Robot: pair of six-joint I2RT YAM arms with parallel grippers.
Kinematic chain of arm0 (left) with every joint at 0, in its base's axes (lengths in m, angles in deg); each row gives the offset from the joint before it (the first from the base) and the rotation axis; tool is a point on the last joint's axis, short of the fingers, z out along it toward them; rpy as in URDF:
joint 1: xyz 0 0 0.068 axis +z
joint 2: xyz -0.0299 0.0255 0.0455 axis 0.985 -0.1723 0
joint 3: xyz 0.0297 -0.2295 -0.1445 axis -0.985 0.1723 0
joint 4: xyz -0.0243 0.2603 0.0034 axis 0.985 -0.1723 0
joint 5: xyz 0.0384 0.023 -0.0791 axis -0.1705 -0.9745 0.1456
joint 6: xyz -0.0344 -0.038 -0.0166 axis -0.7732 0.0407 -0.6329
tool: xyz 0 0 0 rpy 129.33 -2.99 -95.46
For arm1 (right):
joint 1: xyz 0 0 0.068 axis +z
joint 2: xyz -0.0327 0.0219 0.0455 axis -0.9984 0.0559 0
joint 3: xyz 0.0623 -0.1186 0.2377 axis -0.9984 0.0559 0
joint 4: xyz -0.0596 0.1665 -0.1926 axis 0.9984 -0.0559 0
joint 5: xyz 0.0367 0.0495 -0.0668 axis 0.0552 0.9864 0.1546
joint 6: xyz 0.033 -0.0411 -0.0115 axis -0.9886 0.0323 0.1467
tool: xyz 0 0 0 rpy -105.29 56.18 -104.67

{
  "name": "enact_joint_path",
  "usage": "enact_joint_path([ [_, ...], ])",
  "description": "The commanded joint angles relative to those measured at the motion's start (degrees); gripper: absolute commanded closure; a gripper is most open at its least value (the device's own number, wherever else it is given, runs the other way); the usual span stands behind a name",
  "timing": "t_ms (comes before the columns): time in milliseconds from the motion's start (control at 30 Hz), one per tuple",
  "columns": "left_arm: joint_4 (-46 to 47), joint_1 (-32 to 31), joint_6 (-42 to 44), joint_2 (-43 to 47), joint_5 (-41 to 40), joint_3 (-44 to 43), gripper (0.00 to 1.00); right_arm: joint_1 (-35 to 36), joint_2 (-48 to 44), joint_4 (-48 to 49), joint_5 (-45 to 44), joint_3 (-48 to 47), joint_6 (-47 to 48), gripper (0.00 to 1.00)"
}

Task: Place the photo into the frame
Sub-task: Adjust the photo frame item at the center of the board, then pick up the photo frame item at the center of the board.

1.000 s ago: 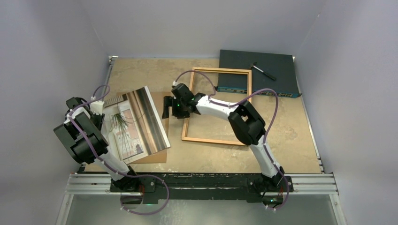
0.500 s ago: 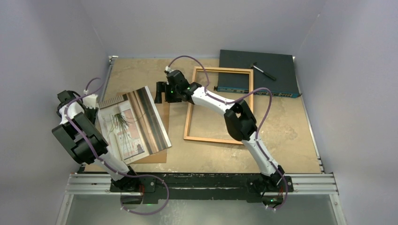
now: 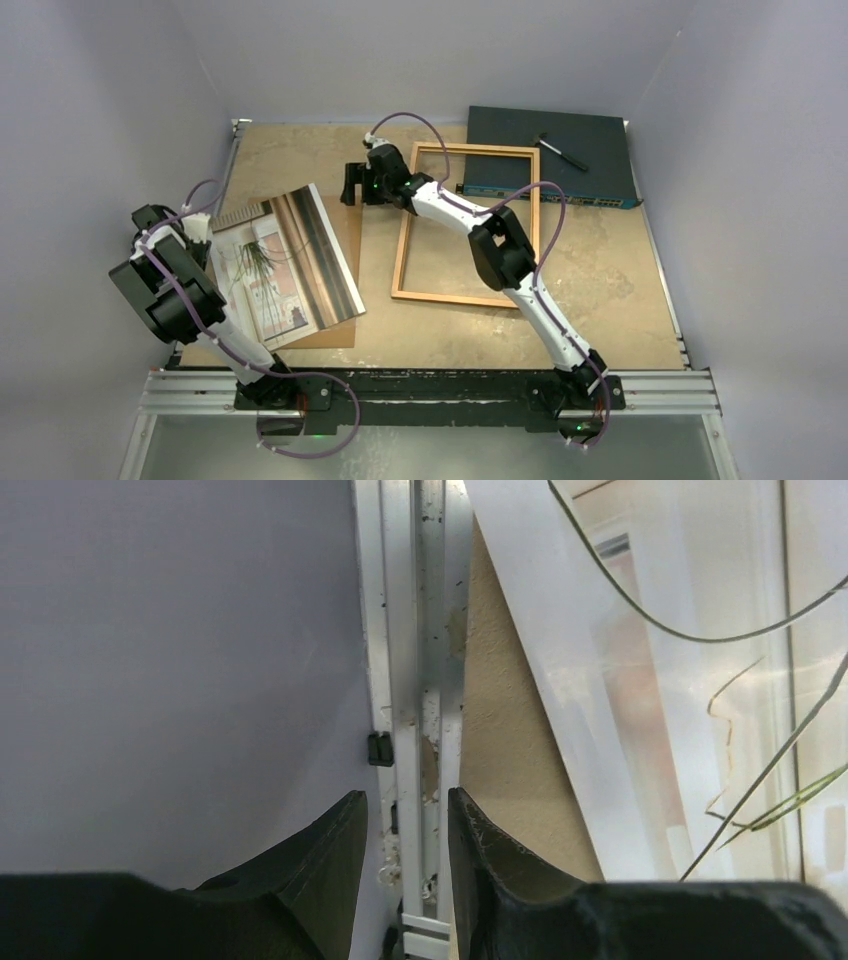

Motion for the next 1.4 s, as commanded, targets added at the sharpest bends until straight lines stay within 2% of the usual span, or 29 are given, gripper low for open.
enact_joint_path([
  [0,3.75,-0.54,-1.87,-0.61,0.06,1.7,0.66,0.05,0.41,5.39,-2.46,-4.46,2.97,0.11],
  [400,3.61,-2.85,-2.88,0.48,1.92,6.99,0.66,-0.38,6.75,11.33,0.92,-6.99,2.95,0.1],
  [700,4.03,-6.18,-4.52,1.07,2.05,10.41,0.66,-0.48,5.6,15.68,6.64,0.51,2.7,0.1],
  [967,3.84,-8.79,-5.92,0.87,1.45,10.16,0.66,-1.15,7.53,17.21,11.09,-2.43,1.59,0.11],
  [1367,4.89,-9.18,-4.41,-0.32,0.5,11.37,0.66,-1.54,13.26,21.99,17.88,-7.22,-4.39,0.11],
])
